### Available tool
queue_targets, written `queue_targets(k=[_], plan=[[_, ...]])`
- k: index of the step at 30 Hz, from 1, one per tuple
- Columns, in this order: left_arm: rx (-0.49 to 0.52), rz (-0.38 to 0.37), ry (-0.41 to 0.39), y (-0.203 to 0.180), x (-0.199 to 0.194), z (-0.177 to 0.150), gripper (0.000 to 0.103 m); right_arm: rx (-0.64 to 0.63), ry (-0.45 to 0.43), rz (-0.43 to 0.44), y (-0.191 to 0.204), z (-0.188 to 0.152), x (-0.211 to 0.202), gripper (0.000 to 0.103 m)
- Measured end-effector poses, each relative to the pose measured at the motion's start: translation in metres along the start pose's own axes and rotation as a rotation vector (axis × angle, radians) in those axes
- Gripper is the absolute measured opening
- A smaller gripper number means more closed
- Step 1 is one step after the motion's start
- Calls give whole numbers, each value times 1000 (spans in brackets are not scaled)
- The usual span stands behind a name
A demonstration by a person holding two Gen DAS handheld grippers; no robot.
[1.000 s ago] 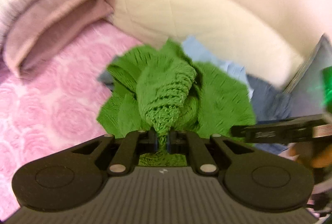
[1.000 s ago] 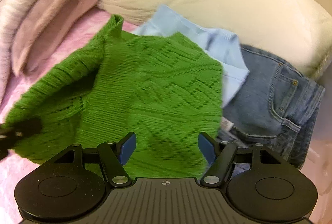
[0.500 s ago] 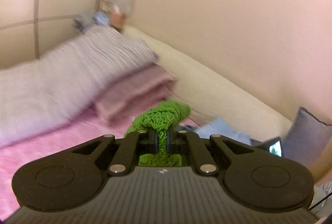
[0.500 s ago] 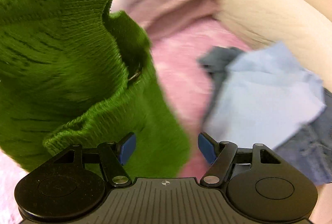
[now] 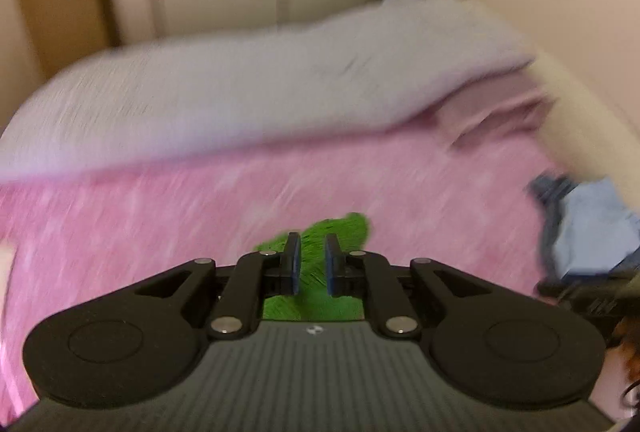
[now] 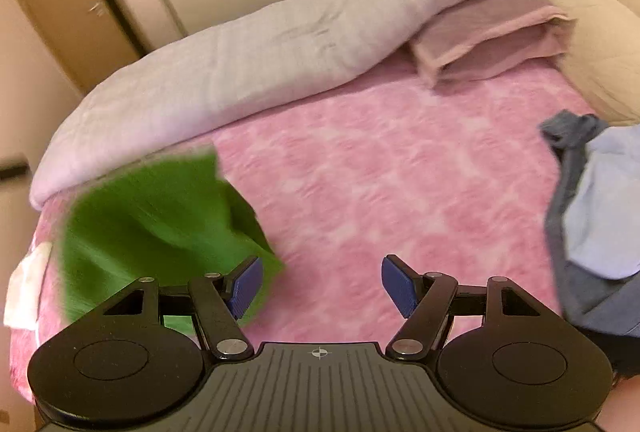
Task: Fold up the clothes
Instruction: 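Lift the green sweater off the pile and drop it on the open bed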
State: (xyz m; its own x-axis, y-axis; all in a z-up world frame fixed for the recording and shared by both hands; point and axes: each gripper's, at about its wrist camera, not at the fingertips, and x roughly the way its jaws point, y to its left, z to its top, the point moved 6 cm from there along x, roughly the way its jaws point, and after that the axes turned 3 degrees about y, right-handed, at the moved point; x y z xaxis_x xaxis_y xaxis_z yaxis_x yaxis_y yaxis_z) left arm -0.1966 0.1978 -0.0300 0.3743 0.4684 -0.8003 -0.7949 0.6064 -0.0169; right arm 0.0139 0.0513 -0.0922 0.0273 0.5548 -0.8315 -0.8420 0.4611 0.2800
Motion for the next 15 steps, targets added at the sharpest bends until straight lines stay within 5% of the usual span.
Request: queue_targets(k=[5,15], plan=[[-125,103,131,54,-8,-73,9,-112,60,55,61,-20,2,70],[-357,223,175,80,-68,-195,16,-374,141,142,136,-80,-13,69]])
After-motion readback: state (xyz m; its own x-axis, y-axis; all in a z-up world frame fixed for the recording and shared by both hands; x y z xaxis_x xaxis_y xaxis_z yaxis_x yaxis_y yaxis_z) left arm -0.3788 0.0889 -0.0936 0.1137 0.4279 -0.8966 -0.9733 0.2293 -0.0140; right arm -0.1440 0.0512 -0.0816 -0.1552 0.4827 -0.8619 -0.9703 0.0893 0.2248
